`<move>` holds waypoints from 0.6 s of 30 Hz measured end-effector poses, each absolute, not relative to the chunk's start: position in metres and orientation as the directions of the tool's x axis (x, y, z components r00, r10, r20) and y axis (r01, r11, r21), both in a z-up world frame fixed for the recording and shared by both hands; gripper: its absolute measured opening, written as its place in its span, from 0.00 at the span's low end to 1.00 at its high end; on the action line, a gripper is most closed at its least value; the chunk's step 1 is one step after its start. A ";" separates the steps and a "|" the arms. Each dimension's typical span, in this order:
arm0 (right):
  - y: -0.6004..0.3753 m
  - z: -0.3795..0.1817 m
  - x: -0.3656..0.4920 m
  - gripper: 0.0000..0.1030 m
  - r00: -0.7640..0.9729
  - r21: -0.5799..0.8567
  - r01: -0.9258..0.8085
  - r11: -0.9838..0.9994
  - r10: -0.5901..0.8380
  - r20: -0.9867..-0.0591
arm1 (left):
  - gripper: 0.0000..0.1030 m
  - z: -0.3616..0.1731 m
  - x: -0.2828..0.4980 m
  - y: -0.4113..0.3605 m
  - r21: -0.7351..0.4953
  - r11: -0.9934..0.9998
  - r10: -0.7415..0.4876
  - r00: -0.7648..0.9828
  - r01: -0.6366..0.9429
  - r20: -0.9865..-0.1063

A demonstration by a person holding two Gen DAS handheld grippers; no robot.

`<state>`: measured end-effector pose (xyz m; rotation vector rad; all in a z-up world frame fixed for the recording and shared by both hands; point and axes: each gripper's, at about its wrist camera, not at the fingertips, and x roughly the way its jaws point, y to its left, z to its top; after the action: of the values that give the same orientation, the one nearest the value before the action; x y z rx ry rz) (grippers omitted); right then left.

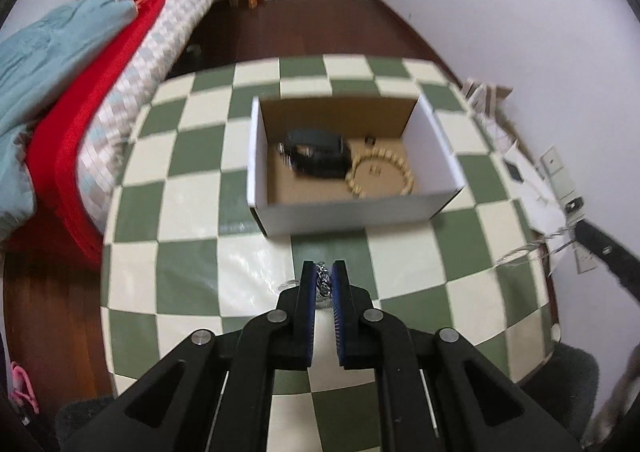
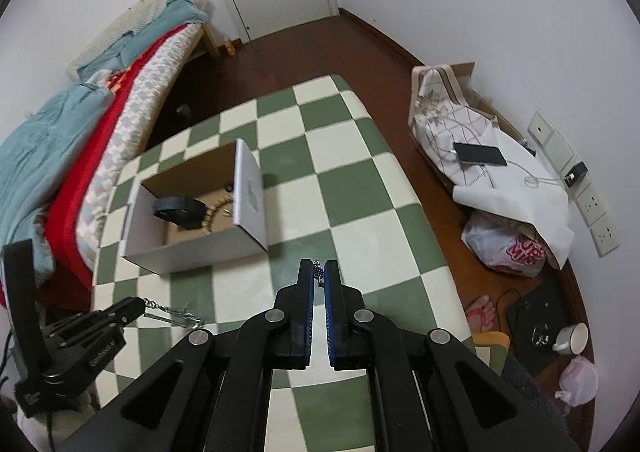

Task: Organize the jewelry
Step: 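Grasp the thick silver chain with the left gripper while the right gripper grasps the silver link bracelet, then carry both silver bracelets into the white box and open both grippers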

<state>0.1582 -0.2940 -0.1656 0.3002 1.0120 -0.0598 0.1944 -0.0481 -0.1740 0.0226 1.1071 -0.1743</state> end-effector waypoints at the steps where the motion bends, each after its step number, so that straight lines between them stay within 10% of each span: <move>1: -0.293 -0.163 0.158 0.05 0.536 0.228 0.183 0.956 0.097 -0.839 | 0.05 -0.166 0.194 -0.046 -0.075 0.986 -0.136 0.447 0.150 -0.884; 18: -0.245 -0.101 0.223 0.05 0.586 0.354 0.011 0.935 0.281 -0.760 | 0.05 -0.101 0.259 -0.030 -0.163 0.968 -0.239 0.510 0.190 -0.826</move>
<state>0.2228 -0.2448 -0.1012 0.3402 0.9355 0.1609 0.2587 -0.0303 -0.1012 -0.0535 1.0031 -0.2584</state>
